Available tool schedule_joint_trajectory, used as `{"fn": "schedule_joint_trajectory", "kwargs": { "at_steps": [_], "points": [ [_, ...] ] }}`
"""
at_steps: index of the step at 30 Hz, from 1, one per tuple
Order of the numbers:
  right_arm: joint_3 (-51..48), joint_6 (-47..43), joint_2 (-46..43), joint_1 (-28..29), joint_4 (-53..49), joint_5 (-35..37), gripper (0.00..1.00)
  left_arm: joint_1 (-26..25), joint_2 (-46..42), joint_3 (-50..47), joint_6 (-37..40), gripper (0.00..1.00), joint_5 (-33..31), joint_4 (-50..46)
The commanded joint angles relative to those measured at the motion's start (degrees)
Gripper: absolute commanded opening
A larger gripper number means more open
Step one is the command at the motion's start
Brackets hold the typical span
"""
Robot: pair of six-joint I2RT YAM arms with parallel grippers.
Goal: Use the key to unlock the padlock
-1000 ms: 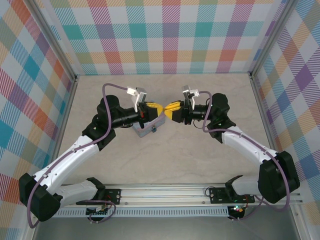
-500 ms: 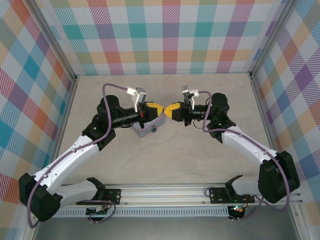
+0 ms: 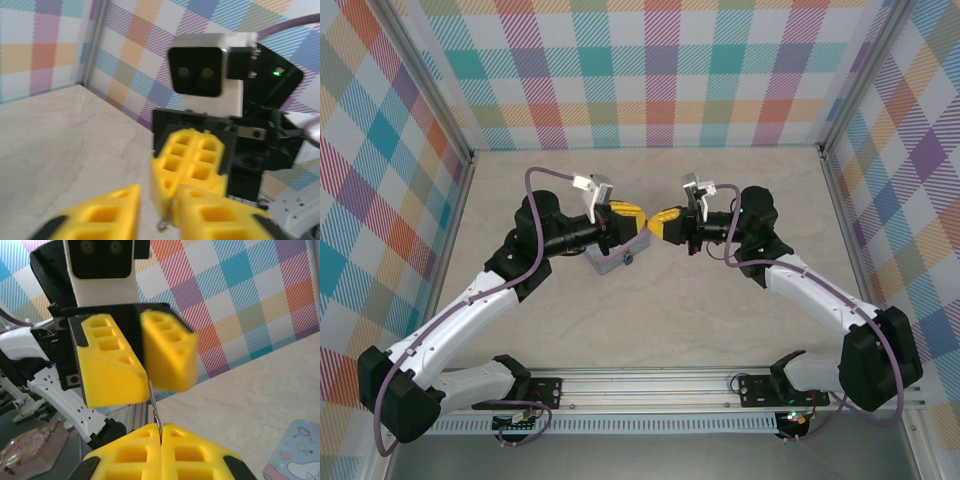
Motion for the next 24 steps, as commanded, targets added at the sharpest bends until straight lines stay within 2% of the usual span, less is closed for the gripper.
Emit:
{"fn": "schedule_joint_trajectory", "kwargs": {
  "at_steps": [1, 5, 8, 12, 17, 24],
  "points": [
    [0.65, -6.37, -3.64, 0.43, -8.98, 4.31, 0.0, -0.6, -1.99, 1.41, 0.88, 0.52, -7.41, -3.86],
    [0.25, -11.52, -6.0, 0.37, -21.04, 13.18, 0.0, -0.27, -2.14, 3.52, 0.11, 0.86, -14.88, -9.75],
    [-0.46, -13.2, -7.25, 0.32, -27.6, 19.76, 0.0, 0.81, -0.47, 5.24, -1.99, 1.0, -20.83, -14.14],
    [-2.3, -13.33, -9.31, 0.32, -35.06, 30.2, 0.0, 4.41, 4.4, 7.98, -7.34, 1.0, -24.26, -20.2],
    [-4.57, -11.47, -11.86, 0.28, -43.77, 41.27, 0.0, 7.05, 13.52, 12.58, -8.84, 1.0, -20.89, -25.61],
    [-8.23, -8.78, -15.32, 0.29, -47.6, 47.58, 0.0, 6.48, 27.3, 19.45, -6.73, 1.0, -17.4, -28.61]
  ]
}}
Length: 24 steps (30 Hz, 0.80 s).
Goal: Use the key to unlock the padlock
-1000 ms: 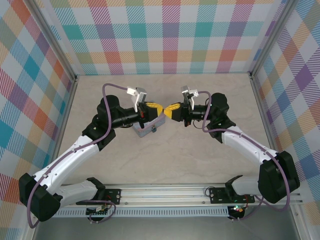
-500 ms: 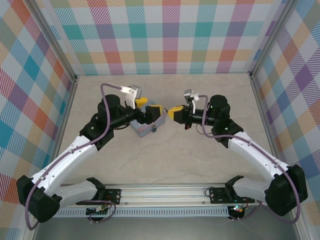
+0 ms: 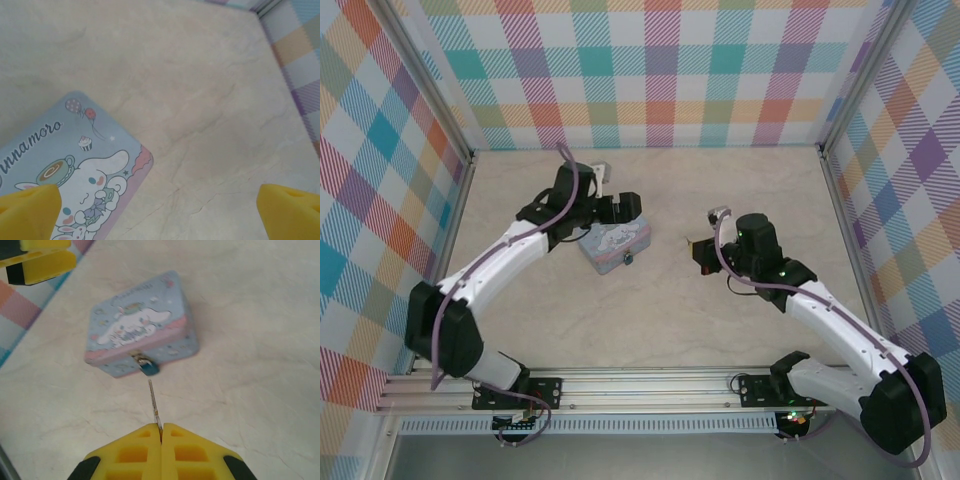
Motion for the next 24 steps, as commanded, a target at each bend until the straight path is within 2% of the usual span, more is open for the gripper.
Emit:
{"fn": "schedule_joint_trajectory", "kwargs": {
  "at_steps": [1, 5, 9, 24],
  "points": [
    [-1.31, 1.54, -1.63, 0.09, -3.23, 4.89, 0.0, -0.65, 5.1, 4.47, 1.25, 1.0, 2.82, -3.22],
    [-1.72, 1.71, -1.74, 0.13, -3.92, 5.56, 0.0, -2.01, 12.67, 9.7, 3.14, 1.0, 6.36, -5.58],
    [-1.83, 1.77, -1.65, 0.08, -4.57, 6.2, 0.0, -3.83, 17.54, 13.43, 4.55, 1.0, 6.3, -7.86],
    [-2.15, 1.68, -1.9, 0.08, -5.38, 8.07, 0.0, -6.64, 24.13, 14.92, 5.11, 1.0, 3.55, -9.68]
  ]
}}
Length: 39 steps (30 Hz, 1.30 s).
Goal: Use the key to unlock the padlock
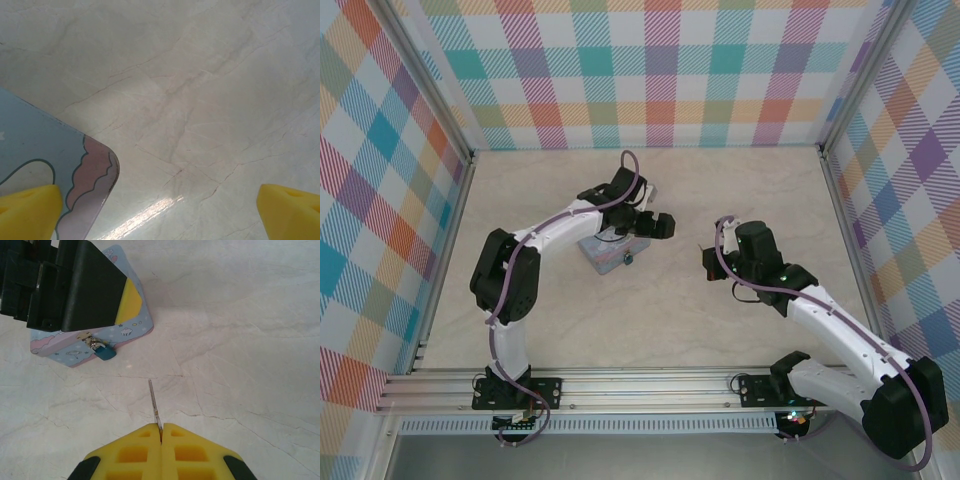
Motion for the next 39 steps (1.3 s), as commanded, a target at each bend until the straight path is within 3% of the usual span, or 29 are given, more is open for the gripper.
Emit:
{"fn": "schedule_joint_trajectory", "kwargs": {
  "at_steps": [1, 9, 29, 33, 39],
  "points": [
    [-0.49, 0.32, -1.0, 0.09, -0.6, 0.82, 0.0, -0.79, 1.23, 0.52, 0.77, 1.0, -0.99, -2.0],
    [0.72, -1.48, -2.99, -0.51, -5.21, 6.09, 0.0, -2.67, -1.71, -3.25, 2.02, 1.0, 3.45, -0.9],
    [-0.2, -1.58, -3.57, -2.54, -4.96, 6.66, 0.0, -3.48, -10.79, -9.4, 7.36, 1.0, 10.79, -7.33],
    [-0.3, -1.59, -3.32, -3.41, -4.3, 5.97, 0.0, -3.4, -15.62, -12.93, 6.65, 1.0, 8.38, -6.13],
    [0.25, -1.6, -1.51, -3.59, -3.66, 4.88, 0.0, -0.82, -20.01, -11.28, 1.69, 1.0, -1.65, -8.69]
  ]
}}
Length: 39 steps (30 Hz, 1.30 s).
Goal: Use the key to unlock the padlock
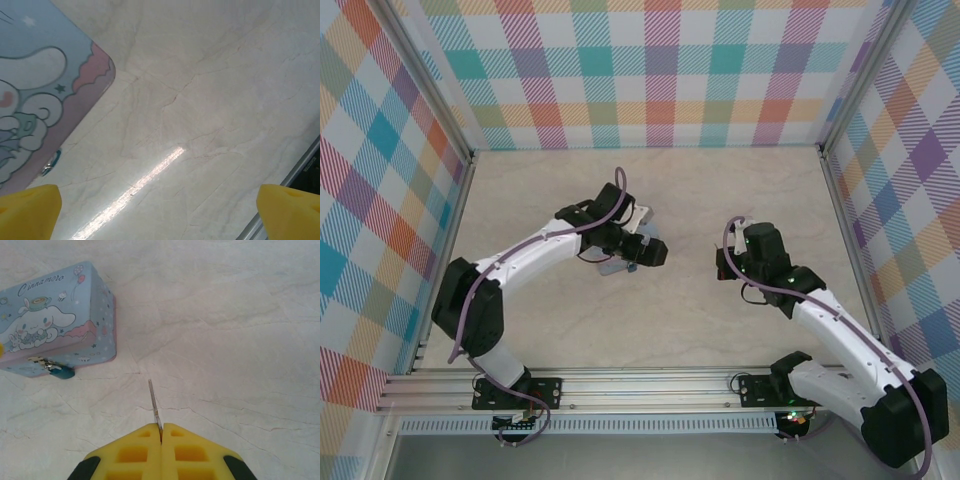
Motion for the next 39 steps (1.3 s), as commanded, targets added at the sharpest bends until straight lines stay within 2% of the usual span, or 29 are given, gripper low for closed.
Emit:
{"fn": "schedule_joint_trajectory", "kwargs": {
  "at_steps": [1, 5, 6, 10, 18, 27, 34, 39],
  "points": [
    [0.39, -0.88, 0.62, -0.46, 1.24, -0.86, 0.0, 2.28, -3.21, 1.44, -3.99, 1.0, -8.44, -3.13],
    [0.42, -1.15, 0.62, -0.52, 1.36, -0.73, 0.0, 5.84, -4.31, 1.4, -7.19, 1.0, -20.71, -6.13],
    [0.36, -1.15, 0.72, -0.57, 1.34, -0.75, 0.0, 7.0, -4.1, 1.37, -7.73, 1.0, -21.82, -6.39],
    [0.25, -1.15, 1.01, -0.55, 1.37, -0.74, 0.0, 10.78, -2.55, 0.74, -8.87, 1.0, -20.96, -5.34],
    [-0.25, -1.07, 0.55, -0.64, 1.11, -0.54, 0.0, 13.88, 2.38, 0.96, -10.33, 1.0, -20.28, -3.27],
    [-0.61, -1.11, -0.49, -0.73, 1.19, -0.45, 0.0, 14.56, 12.58, 6.18, -7.31, 0.99, -10.05, 0.31],
    [-2.05, -0.45, -3.0, -0.81, 1.02, 0.24, 0.0, 14.33, 20.98, 13.49, -3.08, 0.82, -7.83, -2.27],
    [-2.16, -0.8, -4.12, -0.96, 0.23, 0.56, 0.01, 12.1, 27.64, 20.44, 4.97, 0.79, -8.54, -7.32]
  ]
}}
